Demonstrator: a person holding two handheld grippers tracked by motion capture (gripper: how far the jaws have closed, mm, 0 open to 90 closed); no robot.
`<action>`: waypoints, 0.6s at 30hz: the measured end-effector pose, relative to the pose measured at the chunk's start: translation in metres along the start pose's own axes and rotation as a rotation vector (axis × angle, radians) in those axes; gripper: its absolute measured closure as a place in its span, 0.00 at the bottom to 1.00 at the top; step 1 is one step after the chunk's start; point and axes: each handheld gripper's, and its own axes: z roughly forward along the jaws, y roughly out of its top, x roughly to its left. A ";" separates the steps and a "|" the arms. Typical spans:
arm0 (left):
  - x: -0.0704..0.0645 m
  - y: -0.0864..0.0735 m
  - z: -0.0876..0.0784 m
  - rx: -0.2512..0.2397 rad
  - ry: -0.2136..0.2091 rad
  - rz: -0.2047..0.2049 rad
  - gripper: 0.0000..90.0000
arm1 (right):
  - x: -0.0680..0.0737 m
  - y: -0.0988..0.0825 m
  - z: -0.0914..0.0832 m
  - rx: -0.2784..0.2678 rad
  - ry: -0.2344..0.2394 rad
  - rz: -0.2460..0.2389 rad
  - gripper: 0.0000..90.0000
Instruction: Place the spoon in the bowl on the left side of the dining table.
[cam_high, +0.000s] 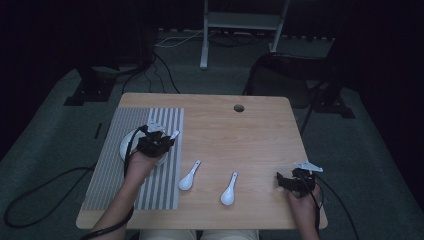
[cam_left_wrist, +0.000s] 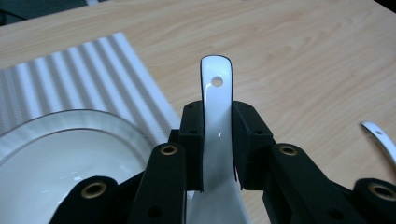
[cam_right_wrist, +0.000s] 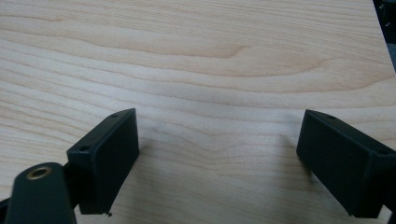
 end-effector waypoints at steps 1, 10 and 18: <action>0.005 0.000 -0.001 -0.008 0.011 -0.006 0.84 | 0.000 0.000 0.000 0.000 0.000 0.000 0.14; 0.036 0.000 0.003 0.001 0.077 -0.031 0.84 | 0.000 0.000 0.000 0.000 0.000 0.000 0.14; 0.060 -0.009 0.020 0.026 0.109 -0.089 0.84 | 0.000 0.000 0.000 0.000 0.000 0.000 0.14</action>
